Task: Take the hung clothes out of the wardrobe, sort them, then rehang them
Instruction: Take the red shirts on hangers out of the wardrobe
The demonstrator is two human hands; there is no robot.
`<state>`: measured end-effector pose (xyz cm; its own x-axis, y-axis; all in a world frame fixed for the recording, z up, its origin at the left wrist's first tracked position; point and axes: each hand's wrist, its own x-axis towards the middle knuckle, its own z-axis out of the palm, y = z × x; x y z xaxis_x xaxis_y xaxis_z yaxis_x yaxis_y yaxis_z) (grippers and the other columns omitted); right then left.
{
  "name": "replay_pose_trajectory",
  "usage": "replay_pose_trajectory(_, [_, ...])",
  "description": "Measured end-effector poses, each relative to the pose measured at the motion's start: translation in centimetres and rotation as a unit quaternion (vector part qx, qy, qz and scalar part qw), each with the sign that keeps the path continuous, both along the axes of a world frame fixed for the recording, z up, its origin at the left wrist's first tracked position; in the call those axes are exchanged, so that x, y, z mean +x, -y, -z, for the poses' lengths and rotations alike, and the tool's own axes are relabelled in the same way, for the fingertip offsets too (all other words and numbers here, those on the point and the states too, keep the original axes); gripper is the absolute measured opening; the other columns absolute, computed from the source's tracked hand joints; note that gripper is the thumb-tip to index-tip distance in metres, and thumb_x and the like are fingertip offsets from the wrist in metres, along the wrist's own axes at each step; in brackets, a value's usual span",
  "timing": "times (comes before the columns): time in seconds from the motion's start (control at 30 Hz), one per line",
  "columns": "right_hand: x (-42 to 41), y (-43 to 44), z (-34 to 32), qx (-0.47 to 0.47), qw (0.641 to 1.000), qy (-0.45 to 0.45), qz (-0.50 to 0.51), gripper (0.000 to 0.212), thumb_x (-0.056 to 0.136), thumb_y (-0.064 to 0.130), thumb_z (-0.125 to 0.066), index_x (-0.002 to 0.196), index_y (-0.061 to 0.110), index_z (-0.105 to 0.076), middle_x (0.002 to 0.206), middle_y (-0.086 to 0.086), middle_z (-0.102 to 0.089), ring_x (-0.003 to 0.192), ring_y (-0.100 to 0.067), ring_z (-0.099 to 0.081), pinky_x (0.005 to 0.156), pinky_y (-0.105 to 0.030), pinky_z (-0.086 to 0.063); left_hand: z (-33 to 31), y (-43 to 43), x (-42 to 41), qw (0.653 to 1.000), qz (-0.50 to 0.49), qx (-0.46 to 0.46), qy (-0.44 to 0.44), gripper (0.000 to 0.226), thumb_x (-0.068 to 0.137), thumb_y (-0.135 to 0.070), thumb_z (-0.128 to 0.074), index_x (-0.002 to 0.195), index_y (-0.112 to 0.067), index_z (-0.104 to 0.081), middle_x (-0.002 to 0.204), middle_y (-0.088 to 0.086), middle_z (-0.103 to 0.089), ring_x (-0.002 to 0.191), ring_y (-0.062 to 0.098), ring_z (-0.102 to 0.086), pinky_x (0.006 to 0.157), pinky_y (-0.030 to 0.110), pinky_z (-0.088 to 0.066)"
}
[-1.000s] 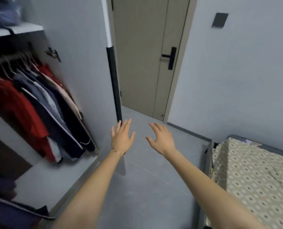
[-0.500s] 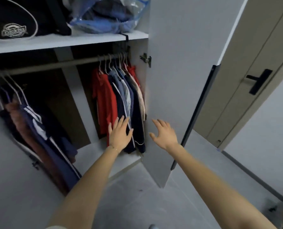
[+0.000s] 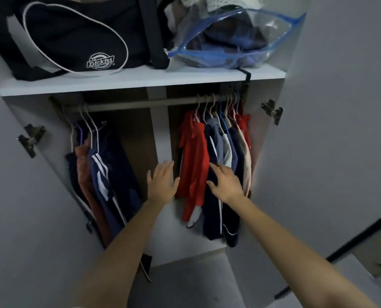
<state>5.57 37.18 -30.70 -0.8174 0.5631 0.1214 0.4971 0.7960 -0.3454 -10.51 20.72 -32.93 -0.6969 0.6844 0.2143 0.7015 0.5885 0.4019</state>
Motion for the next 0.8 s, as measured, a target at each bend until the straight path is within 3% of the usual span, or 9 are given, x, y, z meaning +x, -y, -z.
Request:
replay_pose_trajectory(0.23, [-7.0, -6.1, -0.6, -0.029, 0.999, -0.022, -0.036, 0.067, 0.096, 0.036, -0.055, 0.154, 0.022, -0.025, 0.151, -0.009, -0.038, 0.137, -0.032, -0.037, 0.099, -0.047, -0.046, 0.5, -1.6, -4.9, 0.998, -0.060, -0.010, 0.002, 0.061, 0.102, -0.044, -0.042, 0.157, -0.025, -0.021, 0.164, 0.004, -0.018, 0.152, 0.023, -0.011, 0.122, 0.051, -0.004])
replay_pose_trajectory(0.43, [-11.4, -8.5, -1.6, -0.046, 0.998, -0.051, 0.013, 0.065, 0.098, 0.037, -0.053, 0.153, 0.015, -0.026, 0.148, -0.007, -0.043, 0.125, -0.028, -0.052, 0.086, -0.038, -0.050, 1.2, -2.4, -8.0, 0.997, -0.073, -0.003, -0.003, 0.061, 0.102, -0.045, -0.043, 0.156, -0.027, -0.021, 0.163, 0.002, -0.021, 0.151, 0.021, -0.014, 0.121, 0.050, -0.004])
replay_pose_trajectory(0.6, [-14.3, -10.1, -1.4, -0.030, 0.995, -0.060, 0.073, 0.056, 0.096, 0.051, -0.052, 0.136, 0.012, -0.046, 0.111, -0.007, -0.066, 0.094, -0.028, -0.065, 0.060, -0.031, -0.044, 2.1, -2.7, -10.8, 0.997, -0.071, -0.015, 0.004, 0.062, 0.102, -0.045, -0.042, 0.157, -0.027, -0.019, 0.164, 0.001, -0.019, 0.151, 0.020, -0.013, 0.122, 0.050, -0.004])
replay_pose_trajectory(0.7, [-15.6, -10.5, -1.5, -0.022, 0.993, -0.049, 0.103, 0.049, 0.094, 0.055, -0.052, 0.110, 0.009, -0.056, 0.085, -0.006, -0.064, 0.080, -0.027, -0.064, 0.054, -0.029, -0.039, 2.2, -3.2, -13.1, 0.997, -0.056, -0.043, -0.007, 0.063, 0.102, -0.047, -0.039, 0.157, -0.028, -0.015, 0.165, 0.000, -0.015, 0.152, 0.019, -0.010, 0.121, 0.049, -0.002])
replay_pose_trajectory(0.8, [-16.8, -10.6, -1.7, -0.028, 0.991, -0.045, 0.121, 0.049, 0.093, 0.055, -0.054, 0.099, 0.006, -0.057, 0.076, -0.005, -0.056, 0.081, -0.030, -0.064, 0.055, -0.030, -0.036, 2.3, -3.4, -15.4, 0.998, -0.046, -0.040, -0.001, 0.063, 0.103, -0.048, -0.038, 0.157, -0.030, -0.013, 0.165, -0.001, -0.013, 0.152, 0.019, -0.008, 0.121, 0.049, -0.001])
